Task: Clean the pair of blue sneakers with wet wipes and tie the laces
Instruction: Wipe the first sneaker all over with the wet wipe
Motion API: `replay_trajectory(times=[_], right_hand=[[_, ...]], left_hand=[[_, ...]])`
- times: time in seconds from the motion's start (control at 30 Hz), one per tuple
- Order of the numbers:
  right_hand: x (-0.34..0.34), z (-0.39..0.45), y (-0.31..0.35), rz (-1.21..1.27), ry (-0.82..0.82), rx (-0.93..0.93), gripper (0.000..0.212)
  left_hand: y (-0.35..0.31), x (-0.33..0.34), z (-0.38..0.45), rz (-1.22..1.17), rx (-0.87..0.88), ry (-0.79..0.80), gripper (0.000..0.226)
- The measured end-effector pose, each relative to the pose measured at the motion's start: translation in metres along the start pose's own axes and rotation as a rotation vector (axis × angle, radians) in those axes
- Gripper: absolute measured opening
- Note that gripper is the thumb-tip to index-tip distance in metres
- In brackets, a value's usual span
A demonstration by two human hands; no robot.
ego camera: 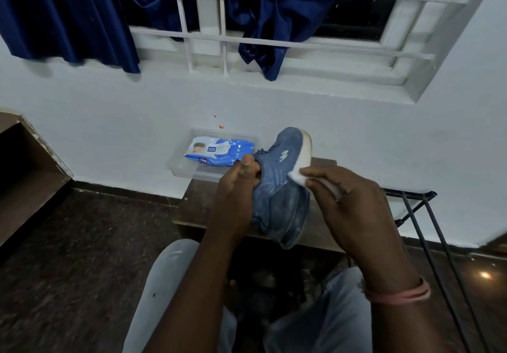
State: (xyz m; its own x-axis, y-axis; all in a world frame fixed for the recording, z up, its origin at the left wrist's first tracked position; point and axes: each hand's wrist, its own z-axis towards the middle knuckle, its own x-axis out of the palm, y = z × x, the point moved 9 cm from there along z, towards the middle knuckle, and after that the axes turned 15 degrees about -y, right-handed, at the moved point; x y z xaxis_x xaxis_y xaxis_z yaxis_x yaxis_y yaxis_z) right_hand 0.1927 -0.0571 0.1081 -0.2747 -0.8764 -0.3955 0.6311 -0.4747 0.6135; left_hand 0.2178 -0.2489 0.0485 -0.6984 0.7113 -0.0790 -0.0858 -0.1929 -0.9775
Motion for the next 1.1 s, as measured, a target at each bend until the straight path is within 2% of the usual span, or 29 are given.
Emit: replay_trajectory(times=[0.07,0.23,0.3,0.4,0.47,0.6,0.73,0.9,1.03,1.1], right_hand=[[0.005,-0.005,0.006,-0.034,0.042,-0.079,0.021],[0.018,-0.023,0.021,-0.069,0.235,-0.295,0.028],[0.014,-0.017,0.021,-0.089,0.216,-0.381,0.031],[0.009,0.001,-0.004,-0.199,0.142,-0.292,0.035],[0.015,-0.003,-0.002,-0.181,0.185,-0.275,0.034],[0.023,-0.022,0.018,-0.105,0.286,-0.358,0.032],[0.013,0.005,-0.007,-0.186,0.166,-0.247,0.021],[0.029,-0.019,0.02,-0.126,0.356,-0.241,0.012],[0.02,0.012,-0.008,-0.191,0.163,-0.132,0.009],[0.018,0.014,-0.009,-0.163,0.123,-0.065,0.01]], left_hand=[[-0.003,0.005,0.001,0.054,0.079,0.017,0.027],[-0.003,0.0,0.001,0.062,0.101,-0.017,0.026],[-0.004,-0.001,0.0,0.038,0.094,-0.016,0.027],[-0.003,0.001,-0.002,0.025,0.095,0.024,0.027],[-0.002,0.003,-0.004,0.015,0.099,0.046,0.028],[0.006,0.005,-0.004,-0.03,0.056,0.052,0.028],[0.001,0.012,-0.007,-0.009,0.071,0.049,0.029],[0.005,0.006,-0.005,0.044,0.036,-0.054,0.026],[0.004,0.008,-0.003,0.052,0.069,-0.066,0.021],[0.002,0.008,-0.003,0.044,0.078,-0.078,0.019]])
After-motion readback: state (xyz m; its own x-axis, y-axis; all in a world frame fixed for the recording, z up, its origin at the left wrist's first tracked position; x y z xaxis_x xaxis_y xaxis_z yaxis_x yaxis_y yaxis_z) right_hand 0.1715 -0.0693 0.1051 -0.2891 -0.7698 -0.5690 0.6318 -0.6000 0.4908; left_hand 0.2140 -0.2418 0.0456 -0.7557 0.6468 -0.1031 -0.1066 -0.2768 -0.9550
